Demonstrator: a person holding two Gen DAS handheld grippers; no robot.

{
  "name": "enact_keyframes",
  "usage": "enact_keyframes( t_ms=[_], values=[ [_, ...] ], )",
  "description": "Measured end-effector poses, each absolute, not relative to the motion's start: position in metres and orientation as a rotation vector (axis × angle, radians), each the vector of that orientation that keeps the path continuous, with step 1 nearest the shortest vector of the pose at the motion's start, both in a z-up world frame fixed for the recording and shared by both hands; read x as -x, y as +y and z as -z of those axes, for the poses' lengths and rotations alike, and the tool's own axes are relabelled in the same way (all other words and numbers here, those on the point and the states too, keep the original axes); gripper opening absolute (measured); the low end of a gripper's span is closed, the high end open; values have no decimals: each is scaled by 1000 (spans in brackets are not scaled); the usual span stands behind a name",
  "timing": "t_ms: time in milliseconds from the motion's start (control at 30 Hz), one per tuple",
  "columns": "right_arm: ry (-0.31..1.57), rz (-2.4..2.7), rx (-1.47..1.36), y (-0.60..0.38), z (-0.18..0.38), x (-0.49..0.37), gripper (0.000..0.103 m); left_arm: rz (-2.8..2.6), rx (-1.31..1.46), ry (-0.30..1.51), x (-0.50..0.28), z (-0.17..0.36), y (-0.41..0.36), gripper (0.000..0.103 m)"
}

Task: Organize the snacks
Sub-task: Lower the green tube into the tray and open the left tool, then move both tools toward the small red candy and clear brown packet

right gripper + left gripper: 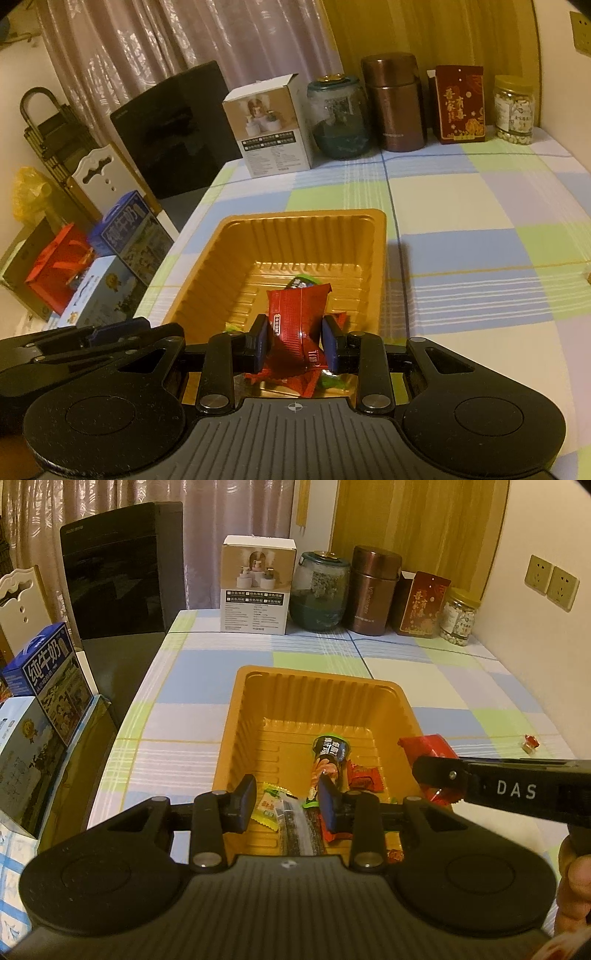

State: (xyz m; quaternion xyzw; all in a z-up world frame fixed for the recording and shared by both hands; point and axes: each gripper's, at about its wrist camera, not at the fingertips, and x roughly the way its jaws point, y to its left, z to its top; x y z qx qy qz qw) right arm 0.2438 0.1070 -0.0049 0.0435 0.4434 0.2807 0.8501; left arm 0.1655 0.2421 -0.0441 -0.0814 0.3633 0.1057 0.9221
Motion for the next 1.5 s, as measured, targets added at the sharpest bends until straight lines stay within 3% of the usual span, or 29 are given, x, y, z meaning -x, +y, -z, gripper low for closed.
enact_keyframes(
  t_ms=[167, 233, 267, 300, 700, 1033, 1500],
  values=[
    [924, -619, -112, 111, 3, -245, 32, -219, 169, 748, -164, 45, 244, 33],
    [920, -625, -136, 110, 2, -246, 50, -225, 171, 750, -162, 45, 246, 33],
    [913, -623, -148, 109, 1, -246, 65, -229, 168, 750, -160, 45, 246, 34],
    [904, -619, -157, 107, -1, -246, 67, -233, 162, 747, -158, 45, 246, 35],
    [915, -473, -206, 48, -13, -228, 67, -238, 224, 737, -130, 36, 229, 55],
    [912, -391, -205, -14, -28, -188, 67, -228, 252, 729, -100, 24, 192, 80],
    [864, -303, -182, -80, -48, -157, 67, -187, 238, 694, -80, 11, 135, 93]
  ],
)
